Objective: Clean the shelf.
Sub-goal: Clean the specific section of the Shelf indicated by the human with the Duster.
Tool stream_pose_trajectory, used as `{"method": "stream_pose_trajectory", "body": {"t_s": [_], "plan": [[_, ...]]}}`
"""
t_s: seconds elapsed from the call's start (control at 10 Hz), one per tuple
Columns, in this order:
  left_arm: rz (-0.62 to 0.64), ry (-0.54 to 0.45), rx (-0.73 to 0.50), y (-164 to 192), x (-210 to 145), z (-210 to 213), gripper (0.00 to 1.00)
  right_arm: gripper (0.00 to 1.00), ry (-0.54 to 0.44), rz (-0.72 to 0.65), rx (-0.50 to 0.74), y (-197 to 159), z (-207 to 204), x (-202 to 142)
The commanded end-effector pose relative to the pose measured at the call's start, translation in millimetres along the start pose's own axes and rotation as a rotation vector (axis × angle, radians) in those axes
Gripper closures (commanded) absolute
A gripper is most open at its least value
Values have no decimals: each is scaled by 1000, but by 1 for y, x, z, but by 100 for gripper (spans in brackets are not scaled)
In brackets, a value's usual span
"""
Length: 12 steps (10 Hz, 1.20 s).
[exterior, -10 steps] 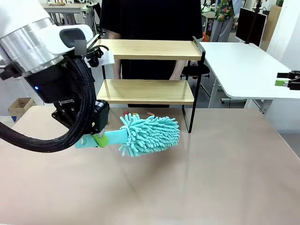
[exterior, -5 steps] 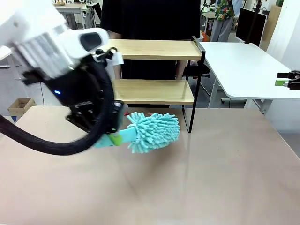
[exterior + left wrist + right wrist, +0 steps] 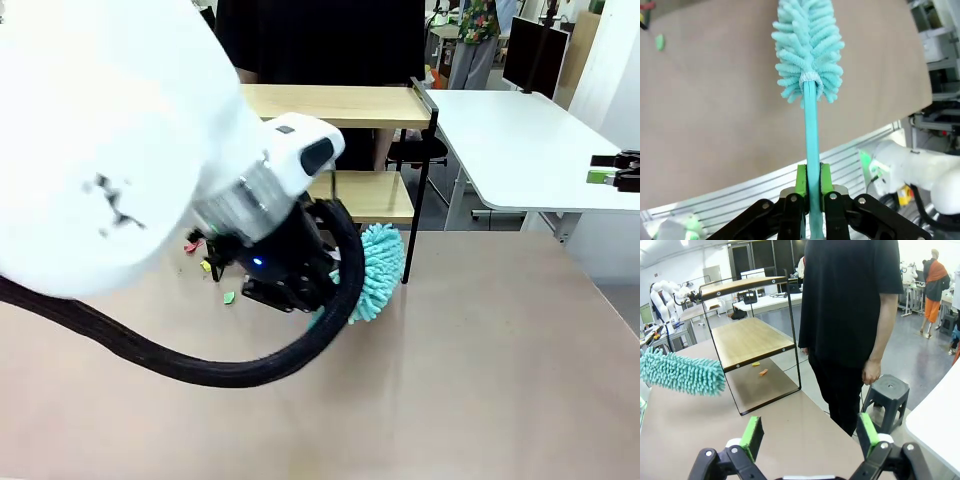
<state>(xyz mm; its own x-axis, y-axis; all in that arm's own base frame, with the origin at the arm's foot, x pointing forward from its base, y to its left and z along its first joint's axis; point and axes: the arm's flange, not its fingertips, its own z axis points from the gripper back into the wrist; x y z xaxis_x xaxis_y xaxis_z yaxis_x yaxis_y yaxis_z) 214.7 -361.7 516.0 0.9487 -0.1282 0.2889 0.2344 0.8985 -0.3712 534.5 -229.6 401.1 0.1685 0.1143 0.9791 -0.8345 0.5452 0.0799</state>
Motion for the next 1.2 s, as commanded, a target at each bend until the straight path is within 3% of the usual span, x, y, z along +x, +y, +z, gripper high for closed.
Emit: {"method": "stream_pose_trajectory", "body": {"t_s": [0.0,0.6,0.7,0.8,1.0,1.1], "plan": [[30,-52,20,-12,5,-32,87,0,-1,6,1,1,-2,4],[180,-187,79,-28,28,-102,87,0,-1,6,1,1,-2,4],[157,-95,57,-27,29,-99,87,0,-1,6,1,1,-2,4],[159,-136,51,-12,17,-93,87,0,-1,6,1,1,-2,4],[159,-118,55,-12,22,-99,87,0,-1,6,1,1,-2,4],[206,-284,32,-17,24,-100,87,0,-1,6,1,1,-2,4]]}}
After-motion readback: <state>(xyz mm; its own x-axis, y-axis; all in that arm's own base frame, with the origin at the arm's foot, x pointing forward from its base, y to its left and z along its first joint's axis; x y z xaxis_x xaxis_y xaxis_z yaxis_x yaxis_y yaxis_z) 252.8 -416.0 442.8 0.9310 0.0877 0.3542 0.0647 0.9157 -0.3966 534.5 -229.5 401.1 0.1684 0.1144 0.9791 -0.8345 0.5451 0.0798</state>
